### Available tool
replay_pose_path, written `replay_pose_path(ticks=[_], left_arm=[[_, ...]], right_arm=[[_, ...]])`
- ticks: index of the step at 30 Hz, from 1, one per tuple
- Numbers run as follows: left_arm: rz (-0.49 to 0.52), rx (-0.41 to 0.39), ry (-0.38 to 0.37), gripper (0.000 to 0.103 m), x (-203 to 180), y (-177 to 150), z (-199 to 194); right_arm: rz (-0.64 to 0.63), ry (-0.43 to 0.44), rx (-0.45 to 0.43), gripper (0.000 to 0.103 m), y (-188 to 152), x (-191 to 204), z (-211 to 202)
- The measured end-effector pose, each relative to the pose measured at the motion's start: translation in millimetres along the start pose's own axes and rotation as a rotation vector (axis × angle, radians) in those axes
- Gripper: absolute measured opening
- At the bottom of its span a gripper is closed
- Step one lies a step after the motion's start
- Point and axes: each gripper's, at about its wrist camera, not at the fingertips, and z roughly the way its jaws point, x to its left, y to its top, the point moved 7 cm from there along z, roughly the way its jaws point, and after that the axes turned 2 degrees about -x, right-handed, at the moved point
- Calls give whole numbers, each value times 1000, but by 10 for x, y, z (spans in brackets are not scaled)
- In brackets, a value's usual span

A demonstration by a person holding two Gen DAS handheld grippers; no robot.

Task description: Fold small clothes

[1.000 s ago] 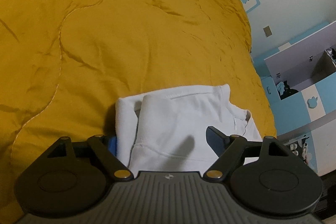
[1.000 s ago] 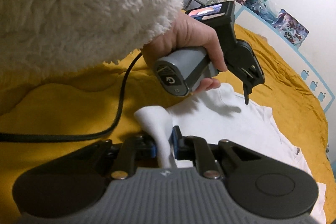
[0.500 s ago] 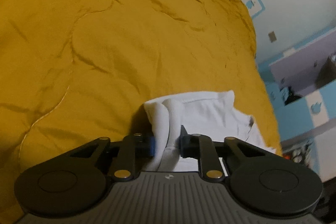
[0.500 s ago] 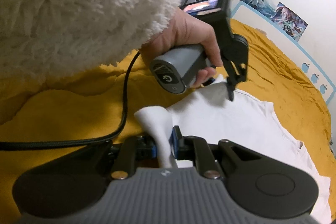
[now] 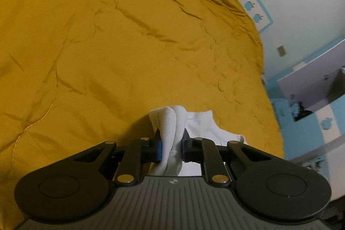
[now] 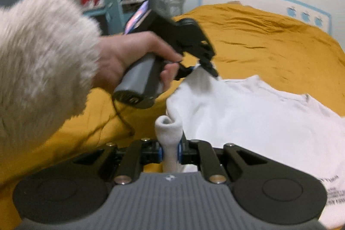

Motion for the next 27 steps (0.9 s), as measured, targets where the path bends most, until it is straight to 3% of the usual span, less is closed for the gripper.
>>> replay_pose_path(ticks=[8, 14, 23, 27], left_arm=[[113, -22, 20, 16, -984, -111, 170], [211, -1, -57, 16, -1874, -437, 598], [327, 61, -120, 15, -2746, -1133, 1379], [358, 46, -121, 15, -2887, -1376, 1560]], right_arm=[[305, -56, -60, 7, 88, -1110, -532], [421, -155, -137, 7, -32, -1862, -1025], [608, -305, -123, 7, -566, -2992, -1447], [684, -305, -110, 7, -837, -3376, -1469]])
